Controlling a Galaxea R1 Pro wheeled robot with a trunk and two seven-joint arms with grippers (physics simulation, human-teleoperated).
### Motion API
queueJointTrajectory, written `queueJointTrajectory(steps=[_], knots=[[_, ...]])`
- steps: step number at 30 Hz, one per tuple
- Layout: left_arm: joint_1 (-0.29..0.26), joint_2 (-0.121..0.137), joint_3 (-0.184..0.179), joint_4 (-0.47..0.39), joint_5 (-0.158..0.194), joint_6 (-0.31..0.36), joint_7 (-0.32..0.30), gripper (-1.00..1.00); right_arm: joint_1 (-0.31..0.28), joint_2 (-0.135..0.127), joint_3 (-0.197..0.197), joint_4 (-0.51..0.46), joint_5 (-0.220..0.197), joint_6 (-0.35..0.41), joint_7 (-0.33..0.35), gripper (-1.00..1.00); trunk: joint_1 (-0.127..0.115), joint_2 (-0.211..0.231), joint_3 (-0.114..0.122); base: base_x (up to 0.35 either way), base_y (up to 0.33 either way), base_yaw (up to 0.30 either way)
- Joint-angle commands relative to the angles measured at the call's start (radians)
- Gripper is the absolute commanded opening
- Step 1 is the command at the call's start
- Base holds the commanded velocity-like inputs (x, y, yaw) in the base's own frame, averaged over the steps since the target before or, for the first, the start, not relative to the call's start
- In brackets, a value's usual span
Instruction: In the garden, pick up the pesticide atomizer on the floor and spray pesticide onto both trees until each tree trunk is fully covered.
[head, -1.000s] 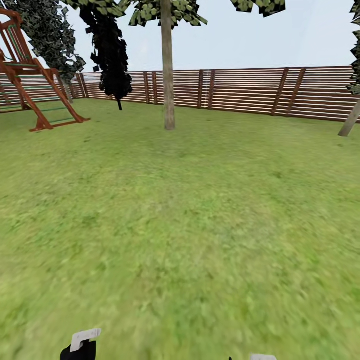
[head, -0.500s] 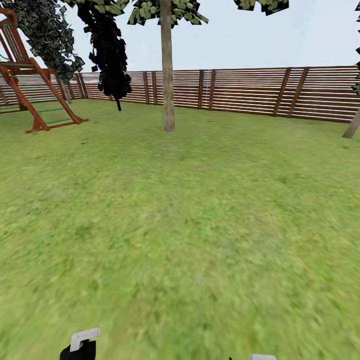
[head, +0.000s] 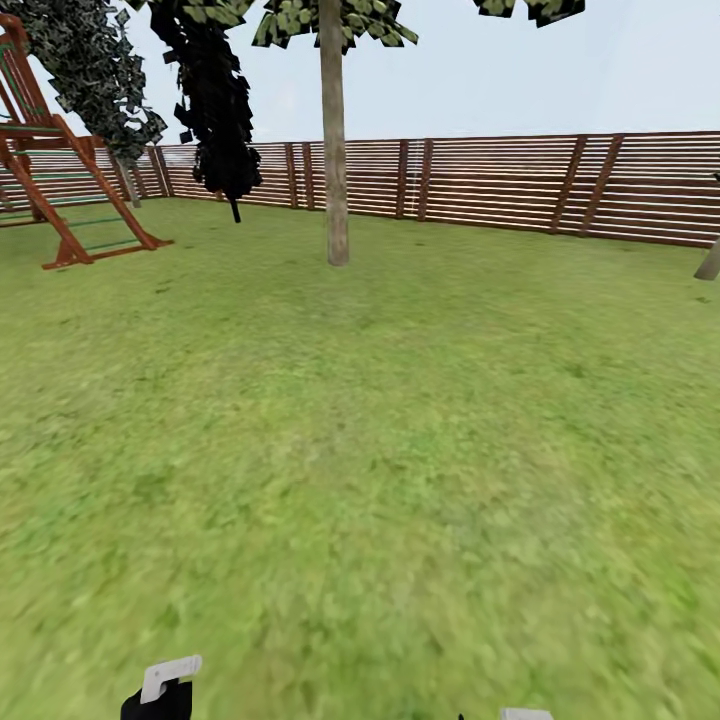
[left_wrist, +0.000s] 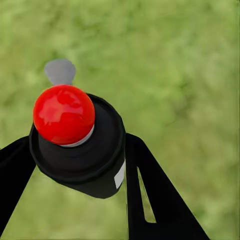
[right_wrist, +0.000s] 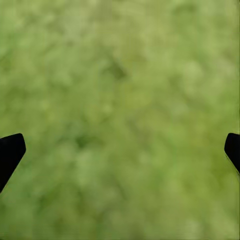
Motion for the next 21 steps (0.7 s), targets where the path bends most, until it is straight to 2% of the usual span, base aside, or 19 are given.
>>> queueJointTrajectory(steps=[1,21], knots=[[-0.001,0.001,-0.002,0.001,0.005,-0.003,-0.001,-1.00,0.000,-0.001,-0.009,0.001,0.006,-0.002,0.005,1.00,0.000,0.000,-0.001,0.339,0.000,0.000],[-0.001,0.001,-0.002,0.001,0.005,-0.004,-0.001,-1.00,0.000,-0.001,-0.009,0.001,0.006,-0.002,0.005,1.00,0.000,0.000,-0.001,0.339,0.000,0.000]])
